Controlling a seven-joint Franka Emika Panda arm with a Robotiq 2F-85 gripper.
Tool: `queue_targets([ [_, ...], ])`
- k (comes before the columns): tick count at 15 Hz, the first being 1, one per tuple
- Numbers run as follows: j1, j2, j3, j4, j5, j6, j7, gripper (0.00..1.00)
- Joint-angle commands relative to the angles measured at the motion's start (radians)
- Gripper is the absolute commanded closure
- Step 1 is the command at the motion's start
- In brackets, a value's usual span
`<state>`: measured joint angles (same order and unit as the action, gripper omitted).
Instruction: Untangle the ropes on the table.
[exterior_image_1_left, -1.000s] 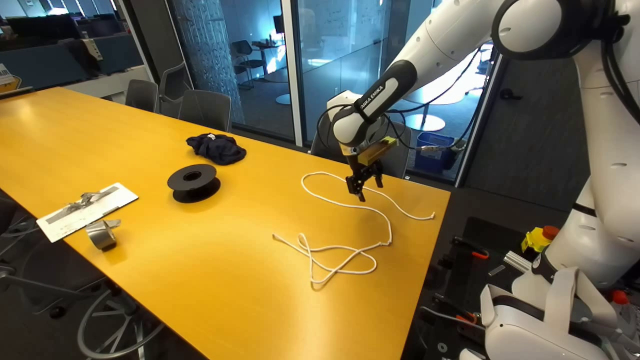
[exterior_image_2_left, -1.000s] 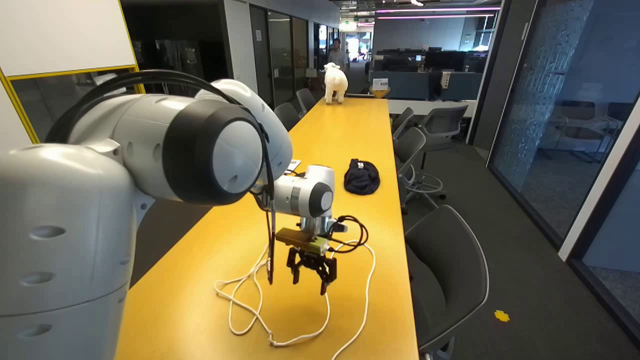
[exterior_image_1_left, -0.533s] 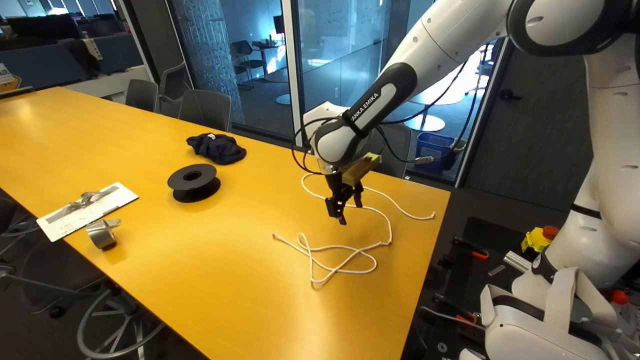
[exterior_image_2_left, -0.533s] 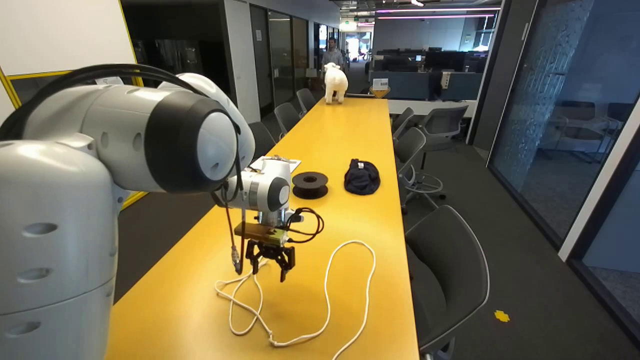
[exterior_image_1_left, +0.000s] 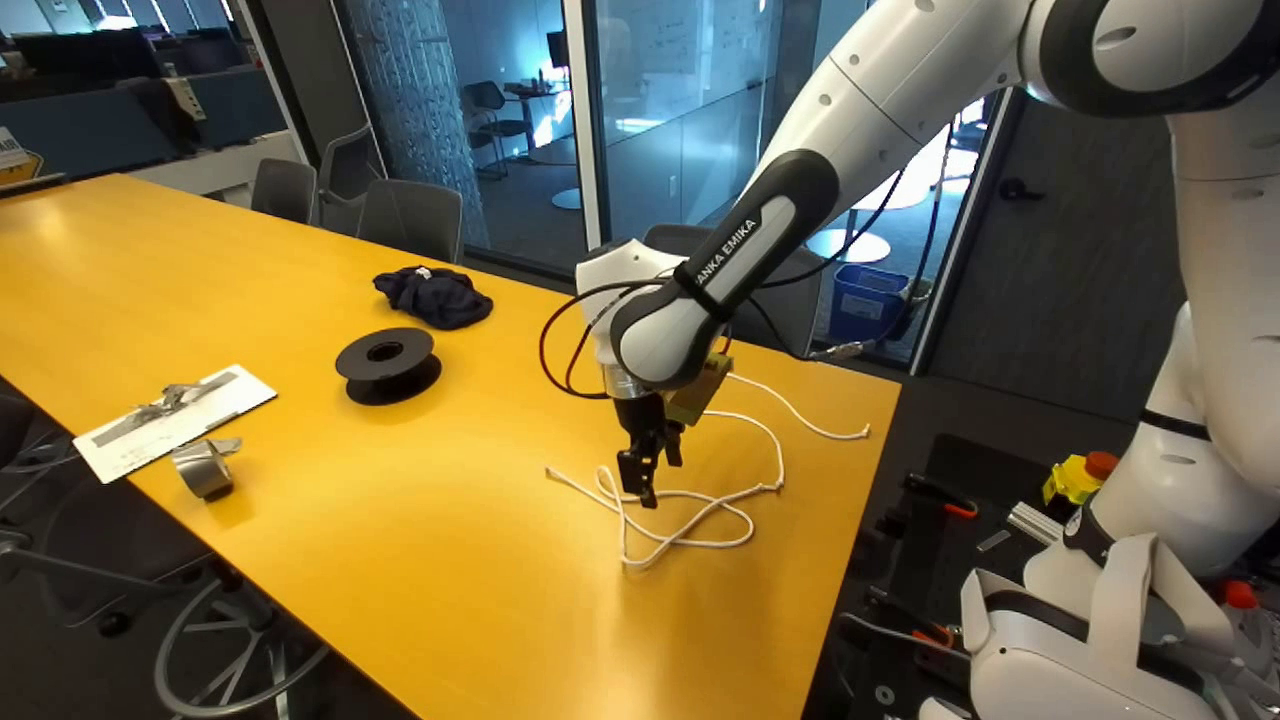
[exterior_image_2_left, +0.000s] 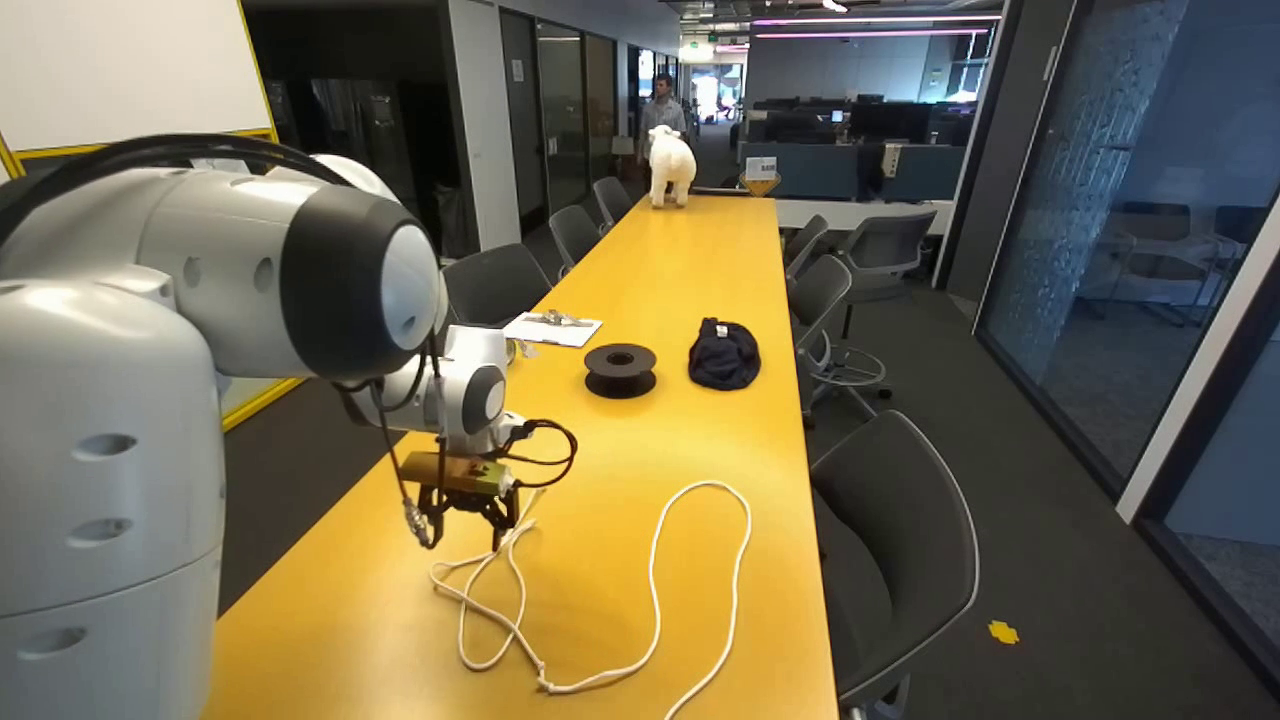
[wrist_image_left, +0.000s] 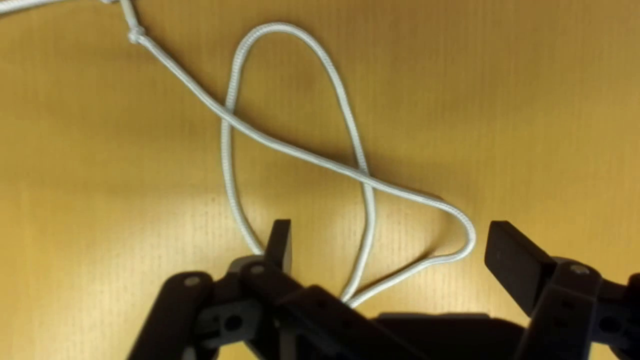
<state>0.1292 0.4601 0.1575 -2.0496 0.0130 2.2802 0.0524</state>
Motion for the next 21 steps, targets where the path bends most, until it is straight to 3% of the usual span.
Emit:
queue_targets([
  [1,0.029,0.007,0.031,-0.025,0.014,0.074,-0.064,0.00],
  [9,0.116,0.123,0.025,0.020,-0.045,0.174,-0.055,0.00],
  [21,0.108,0.193,0.021,0.052,-0.040,0.295,-0.053,0.00],
])
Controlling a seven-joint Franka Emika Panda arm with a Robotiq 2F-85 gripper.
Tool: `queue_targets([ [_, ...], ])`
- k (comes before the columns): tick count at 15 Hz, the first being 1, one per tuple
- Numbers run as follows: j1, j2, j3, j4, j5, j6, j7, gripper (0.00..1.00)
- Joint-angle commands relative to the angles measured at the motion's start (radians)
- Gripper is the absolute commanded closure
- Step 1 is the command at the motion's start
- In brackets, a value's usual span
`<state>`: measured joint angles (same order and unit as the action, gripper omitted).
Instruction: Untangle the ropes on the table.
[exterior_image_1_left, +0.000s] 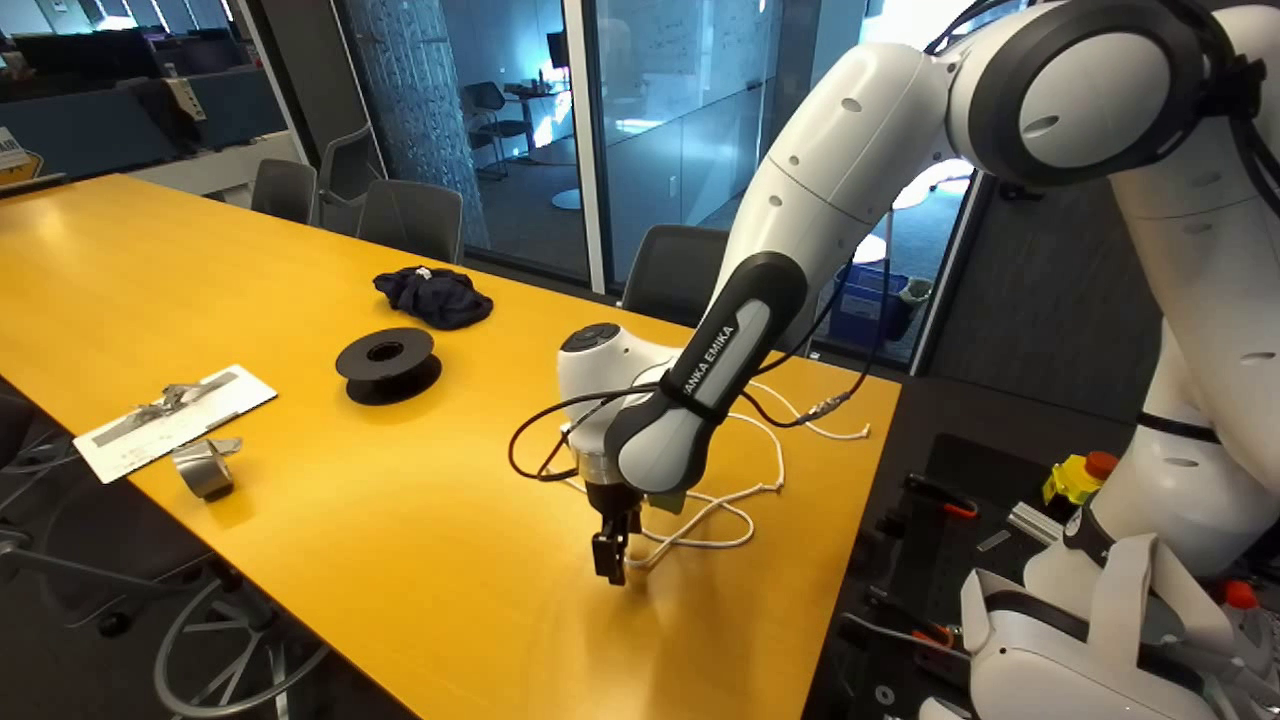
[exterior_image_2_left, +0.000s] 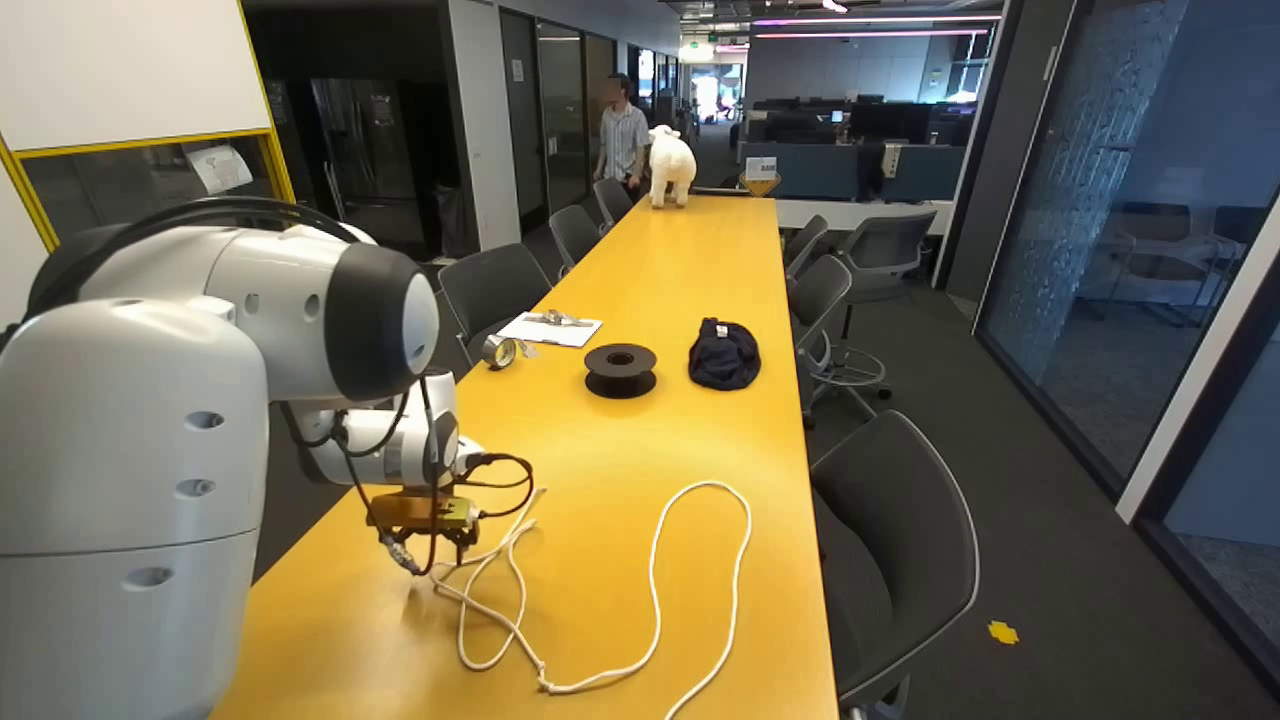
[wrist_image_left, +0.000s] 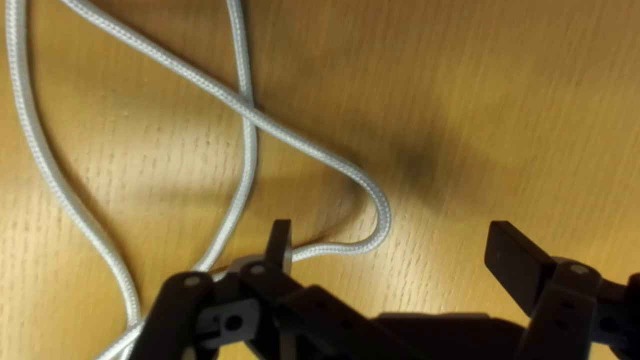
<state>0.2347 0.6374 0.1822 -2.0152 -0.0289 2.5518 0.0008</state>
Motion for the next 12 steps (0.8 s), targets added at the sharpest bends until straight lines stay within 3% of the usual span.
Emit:
queue_targets([
  [1,0.002,0.018,-0.003,0.018,0.002,0.027,-0.003,0.00],
  [11,-0.001,0.033,-0.002,0.017,0.005,0.041,-0.003,0.00],
  [12,-0.003,0.034,-0.001,0.017,0.006,0.044,-0.004,0.25],
])
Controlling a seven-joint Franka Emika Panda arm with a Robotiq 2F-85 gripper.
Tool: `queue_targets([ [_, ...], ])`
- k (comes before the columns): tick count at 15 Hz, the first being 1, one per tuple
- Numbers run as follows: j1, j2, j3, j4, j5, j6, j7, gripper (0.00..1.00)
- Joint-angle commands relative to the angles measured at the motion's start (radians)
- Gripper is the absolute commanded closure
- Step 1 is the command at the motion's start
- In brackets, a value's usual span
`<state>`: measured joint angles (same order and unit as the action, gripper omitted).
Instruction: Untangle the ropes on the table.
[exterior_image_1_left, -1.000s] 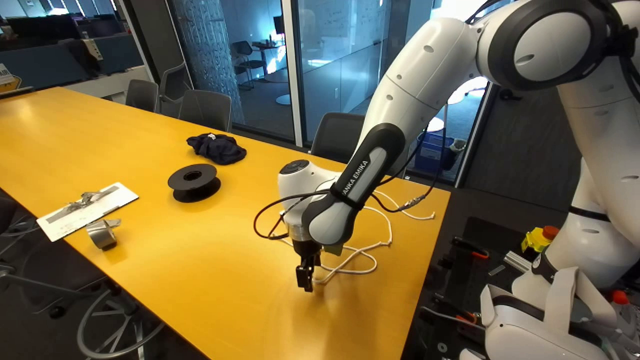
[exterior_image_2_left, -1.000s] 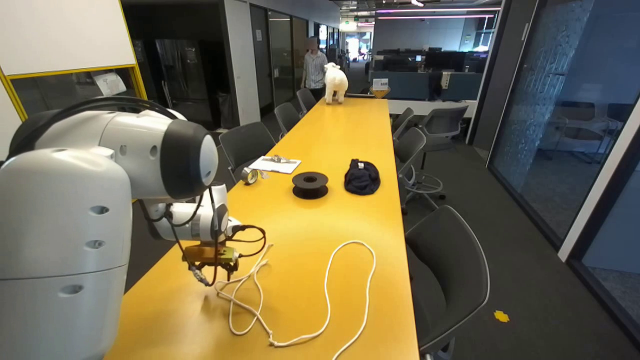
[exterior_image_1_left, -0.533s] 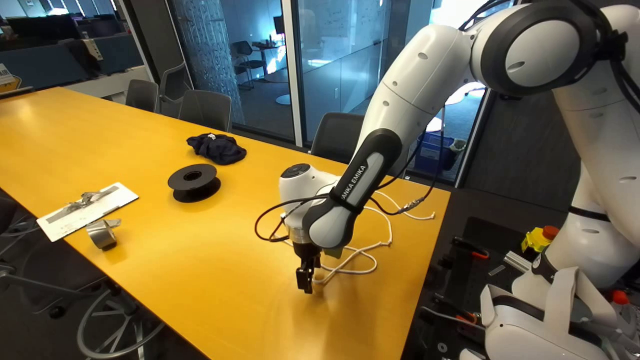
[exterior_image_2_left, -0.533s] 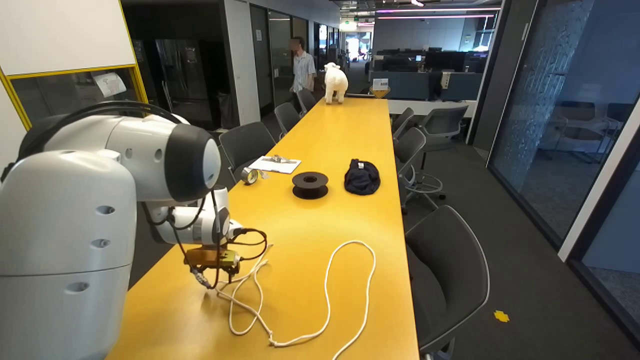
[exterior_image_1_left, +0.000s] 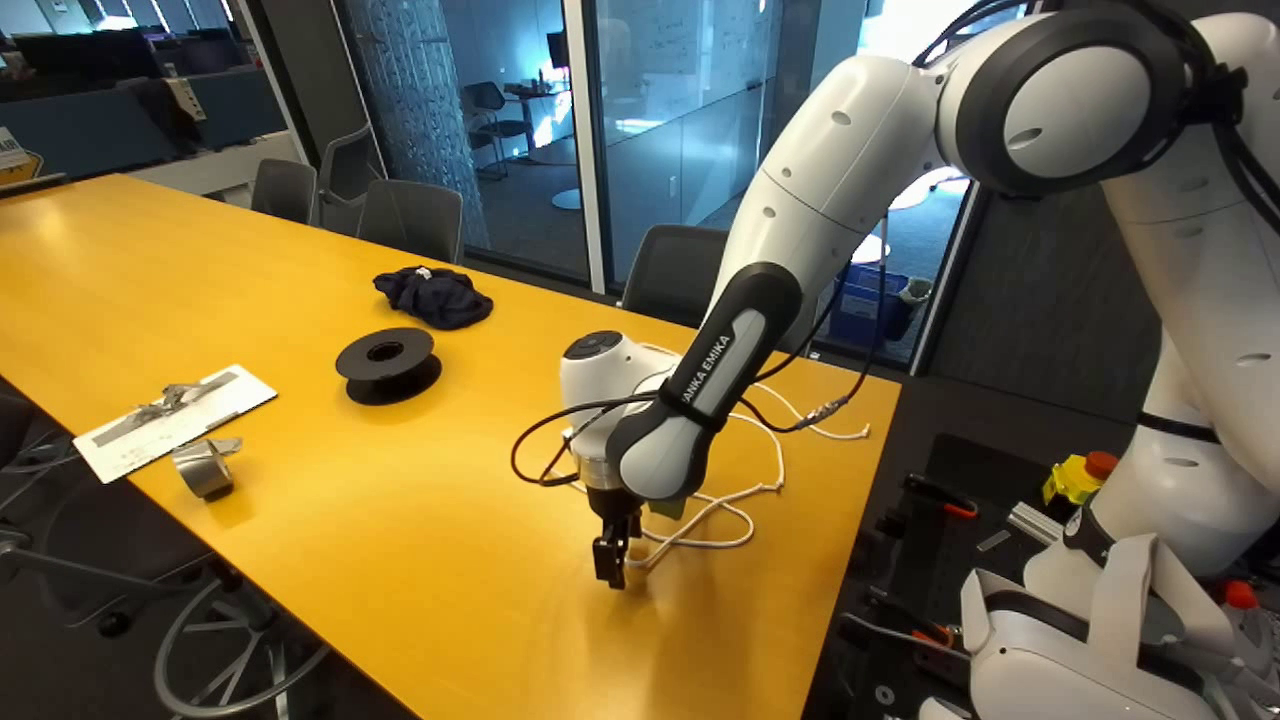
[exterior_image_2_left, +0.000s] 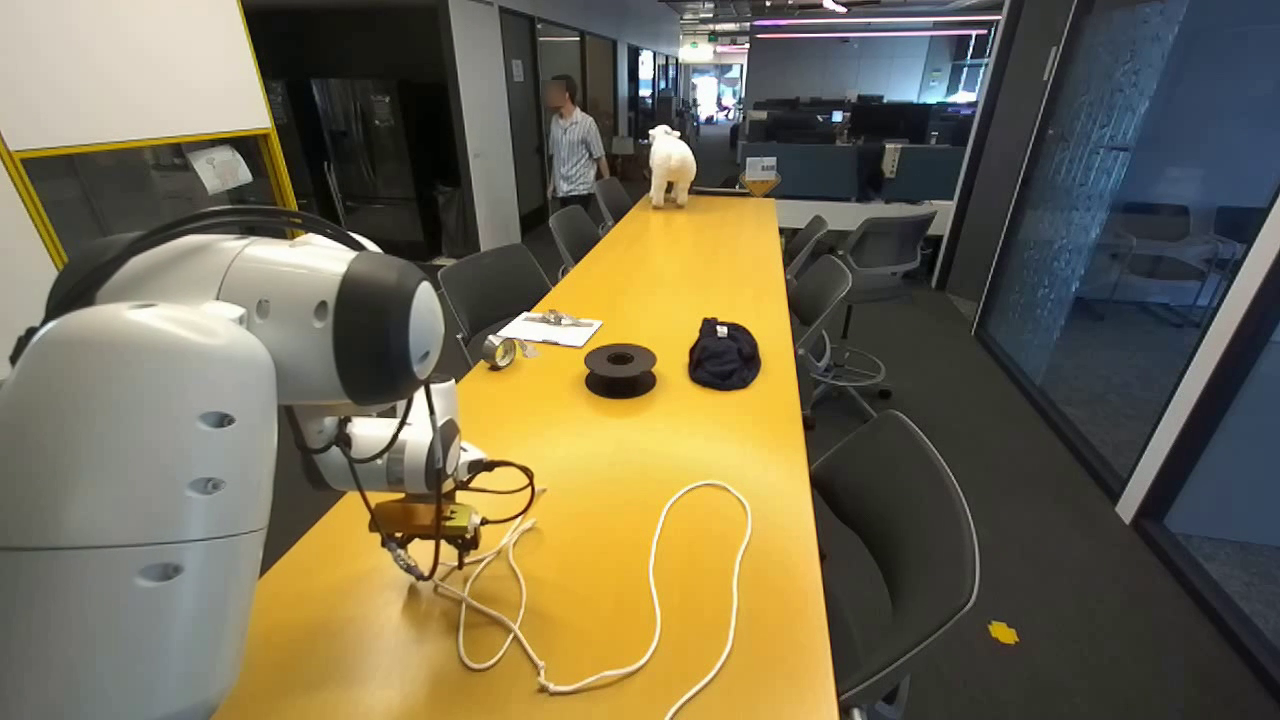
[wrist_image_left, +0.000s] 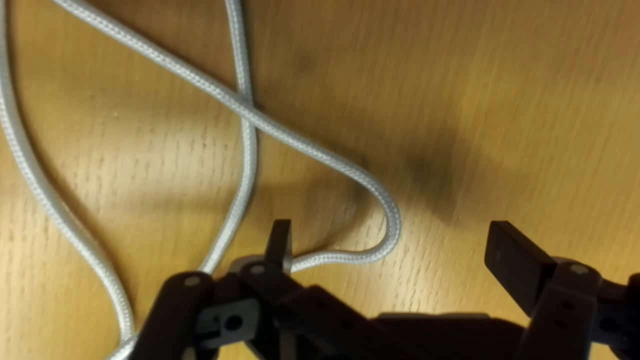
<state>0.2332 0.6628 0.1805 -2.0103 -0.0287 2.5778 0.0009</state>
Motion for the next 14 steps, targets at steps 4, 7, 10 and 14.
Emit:
queue_targets([
  [4,-0.005,0.013,0.003,0.012,0.008,0.018,-0.008,0.51],
  [7,-0.007,0.012,0.002,0.011,0.007,0.017,-0.009,0.73],
  [10,-0.009,0.012,0.002,0.010,0.007,0.017,-0.009,0.95],
  [14,-0.011,0.013,0.001,0.010,0.007,0.016,-0.009,1.00],
])
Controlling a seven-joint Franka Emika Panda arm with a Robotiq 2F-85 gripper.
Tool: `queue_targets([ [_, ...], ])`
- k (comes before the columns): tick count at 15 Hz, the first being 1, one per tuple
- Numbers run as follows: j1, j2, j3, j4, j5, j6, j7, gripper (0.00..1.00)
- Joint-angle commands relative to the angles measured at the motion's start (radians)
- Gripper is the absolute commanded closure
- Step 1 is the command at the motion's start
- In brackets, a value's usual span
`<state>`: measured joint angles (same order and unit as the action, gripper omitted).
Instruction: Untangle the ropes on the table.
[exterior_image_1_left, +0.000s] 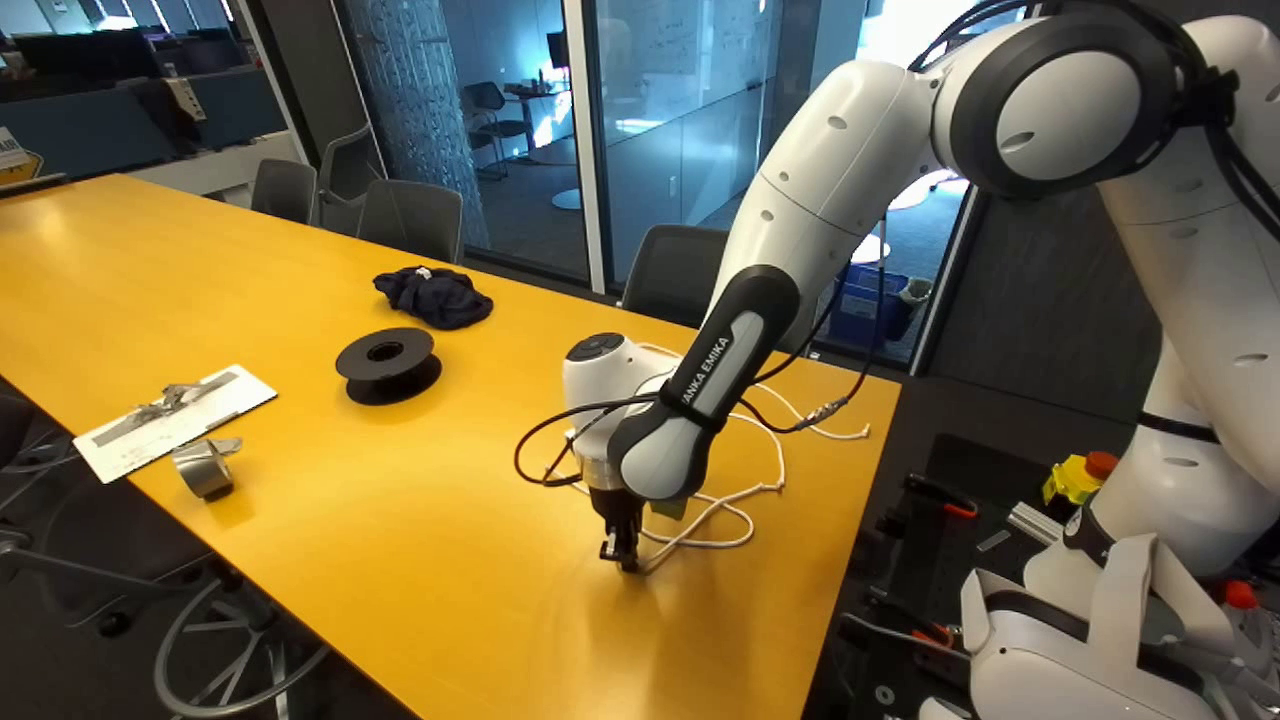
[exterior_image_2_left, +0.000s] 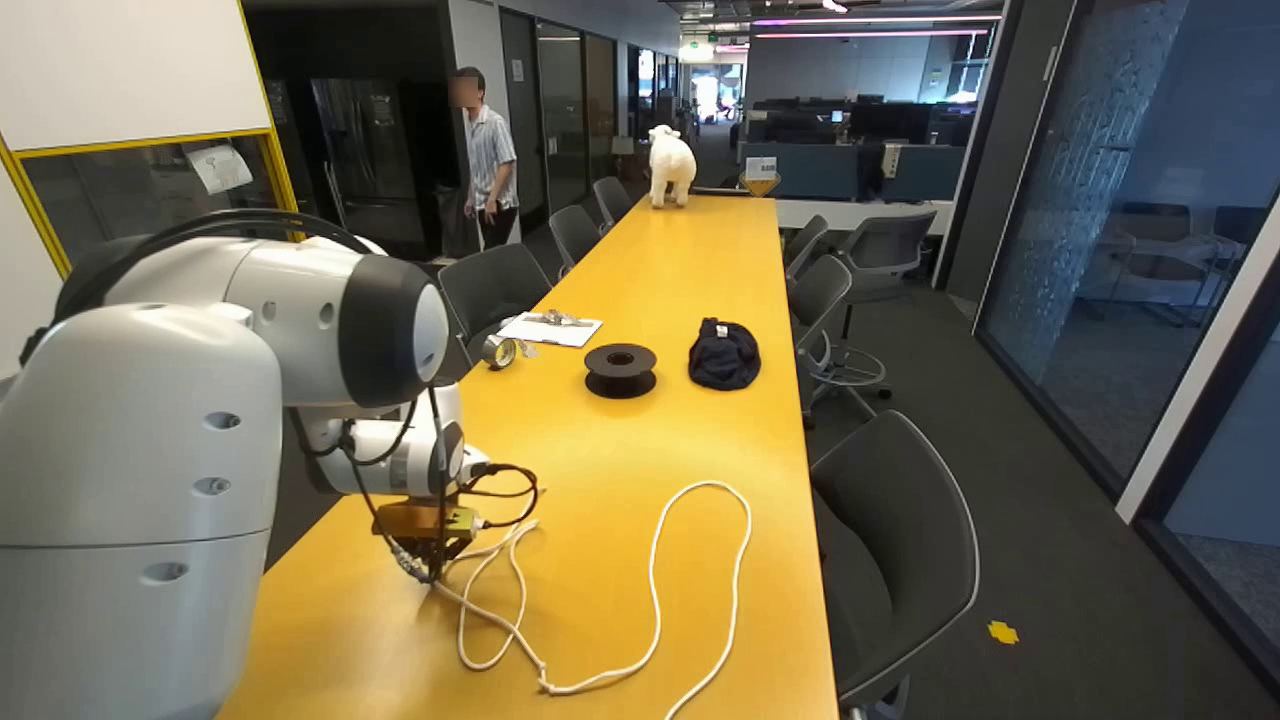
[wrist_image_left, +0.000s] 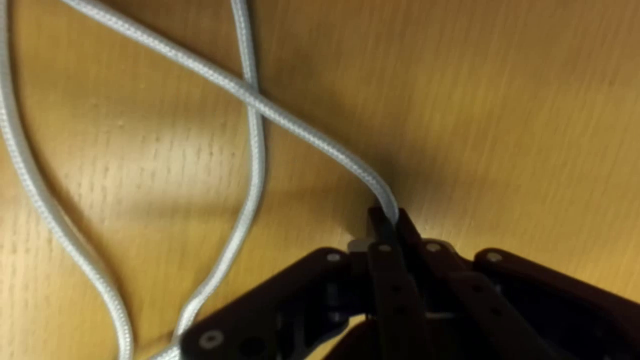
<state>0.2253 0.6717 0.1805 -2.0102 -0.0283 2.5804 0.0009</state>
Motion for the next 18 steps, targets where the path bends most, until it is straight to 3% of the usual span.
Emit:
queue_targets([
  [1,-0.003,0.004,0.002,0.010,0.007,0.012,-0.009,0.99],
  [6,-0.032,-0.043,0.026,0.038,0.031,-0.078,-0.033,0.99],
  [11,-0.059,-0.193,0.028,0.131,0.066,-0.301,-0.036,0.99],
  [18,-0.063,-0.425,-0.020,0.271,0.074,-0.566,0.069,0.99],
])
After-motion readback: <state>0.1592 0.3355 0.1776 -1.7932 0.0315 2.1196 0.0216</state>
